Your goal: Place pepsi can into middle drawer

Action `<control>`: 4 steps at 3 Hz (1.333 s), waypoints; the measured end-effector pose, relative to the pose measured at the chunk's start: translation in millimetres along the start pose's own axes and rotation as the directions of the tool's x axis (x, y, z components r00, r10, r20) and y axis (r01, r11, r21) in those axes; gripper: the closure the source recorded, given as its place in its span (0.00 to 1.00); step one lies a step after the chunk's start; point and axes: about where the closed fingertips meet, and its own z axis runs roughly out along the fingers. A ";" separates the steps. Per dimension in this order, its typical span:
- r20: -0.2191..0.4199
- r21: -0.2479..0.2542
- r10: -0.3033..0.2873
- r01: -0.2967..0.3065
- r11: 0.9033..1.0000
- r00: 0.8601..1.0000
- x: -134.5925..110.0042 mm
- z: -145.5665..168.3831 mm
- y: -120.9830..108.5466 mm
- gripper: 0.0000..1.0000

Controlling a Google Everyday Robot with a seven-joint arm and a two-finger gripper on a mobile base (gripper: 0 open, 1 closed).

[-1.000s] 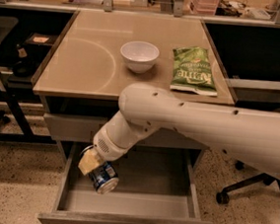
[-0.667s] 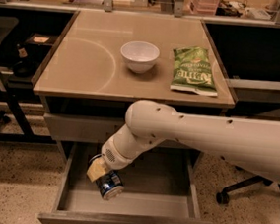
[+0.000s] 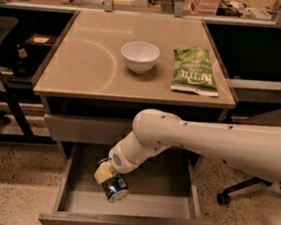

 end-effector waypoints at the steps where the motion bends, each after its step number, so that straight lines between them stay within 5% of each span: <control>1: 0.004 -0.018 0.023 -0.023 1.000 1.000 6.5 9.6 -4.8 1.00; 4: 0.075 0.007 0.181 -0.182 0.983 0.981 39.3 59.9 -70.4 1.00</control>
Offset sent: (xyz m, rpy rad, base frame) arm 0.0088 -0.0302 -0.0852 0.0598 0.0596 -0.2086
